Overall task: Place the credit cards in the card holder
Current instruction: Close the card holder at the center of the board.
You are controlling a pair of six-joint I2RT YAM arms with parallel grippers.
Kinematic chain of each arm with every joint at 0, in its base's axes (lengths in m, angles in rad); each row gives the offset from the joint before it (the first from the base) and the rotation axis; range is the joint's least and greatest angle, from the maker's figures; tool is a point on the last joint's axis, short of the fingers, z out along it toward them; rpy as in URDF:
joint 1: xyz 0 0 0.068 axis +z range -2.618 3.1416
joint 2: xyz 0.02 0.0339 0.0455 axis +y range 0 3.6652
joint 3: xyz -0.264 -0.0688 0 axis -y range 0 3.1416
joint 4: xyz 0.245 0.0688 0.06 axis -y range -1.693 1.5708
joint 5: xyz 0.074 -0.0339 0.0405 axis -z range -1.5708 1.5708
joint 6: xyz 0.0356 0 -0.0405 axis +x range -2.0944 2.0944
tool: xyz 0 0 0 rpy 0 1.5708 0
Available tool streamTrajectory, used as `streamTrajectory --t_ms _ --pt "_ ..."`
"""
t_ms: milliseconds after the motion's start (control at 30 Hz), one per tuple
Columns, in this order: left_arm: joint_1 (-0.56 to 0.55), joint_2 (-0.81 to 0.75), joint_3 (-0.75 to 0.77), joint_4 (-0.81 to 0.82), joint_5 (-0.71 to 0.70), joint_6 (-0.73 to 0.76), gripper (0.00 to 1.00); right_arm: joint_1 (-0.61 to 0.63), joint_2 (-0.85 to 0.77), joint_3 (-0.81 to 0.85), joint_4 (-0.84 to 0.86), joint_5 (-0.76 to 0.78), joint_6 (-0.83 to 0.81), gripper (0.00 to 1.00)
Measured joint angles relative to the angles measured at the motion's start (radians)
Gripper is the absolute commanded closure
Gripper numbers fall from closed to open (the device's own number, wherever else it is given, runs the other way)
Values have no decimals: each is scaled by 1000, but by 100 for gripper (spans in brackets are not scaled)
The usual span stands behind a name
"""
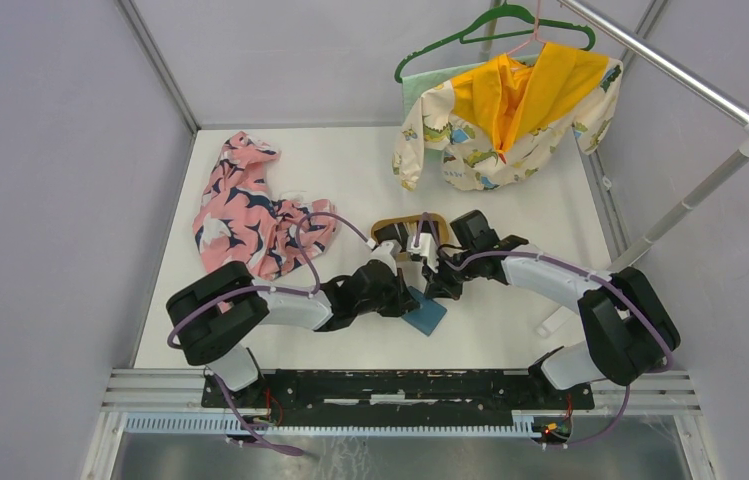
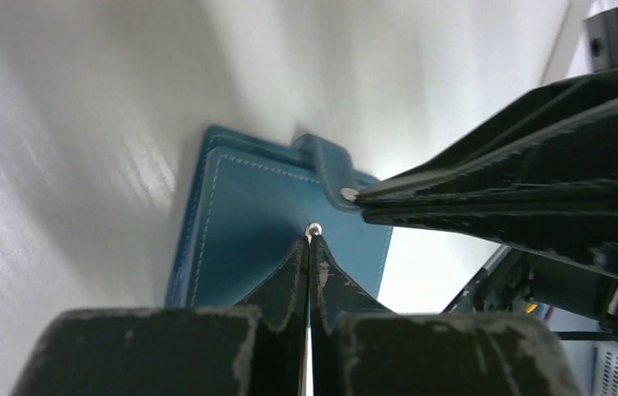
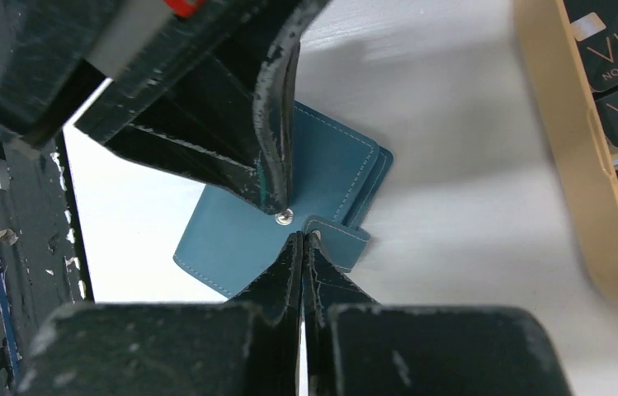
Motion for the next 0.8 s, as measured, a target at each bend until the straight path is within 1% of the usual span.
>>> streamTrajectory --t_ms 800 --pt "0 16 0 -9 -5 0 98 57 -1 -30 15 14 -8 100"
